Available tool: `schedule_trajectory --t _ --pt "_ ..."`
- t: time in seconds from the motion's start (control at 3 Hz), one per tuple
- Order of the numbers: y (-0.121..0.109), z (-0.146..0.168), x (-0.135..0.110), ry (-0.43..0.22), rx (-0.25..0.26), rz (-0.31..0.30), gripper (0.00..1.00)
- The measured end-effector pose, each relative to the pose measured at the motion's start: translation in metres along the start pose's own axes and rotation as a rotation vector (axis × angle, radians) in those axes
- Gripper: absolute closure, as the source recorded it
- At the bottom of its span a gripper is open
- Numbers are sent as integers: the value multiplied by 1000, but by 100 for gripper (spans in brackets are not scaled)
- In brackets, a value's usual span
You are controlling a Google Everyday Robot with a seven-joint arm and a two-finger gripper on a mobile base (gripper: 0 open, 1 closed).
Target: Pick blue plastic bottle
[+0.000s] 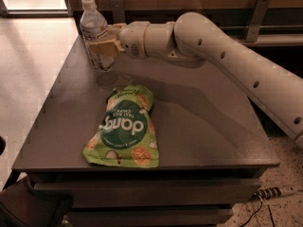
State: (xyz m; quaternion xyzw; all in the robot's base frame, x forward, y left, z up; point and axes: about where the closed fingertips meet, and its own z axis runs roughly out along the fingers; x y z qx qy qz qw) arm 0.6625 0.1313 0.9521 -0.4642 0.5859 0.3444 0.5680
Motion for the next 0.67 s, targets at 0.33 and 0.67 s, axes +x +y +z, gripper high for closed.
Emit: schedule_trajectory --t 0.33,0.67 --pt "0 -11 -33 15 6 -65 100" --pt "3 -30 -74 33 26 -145 100"
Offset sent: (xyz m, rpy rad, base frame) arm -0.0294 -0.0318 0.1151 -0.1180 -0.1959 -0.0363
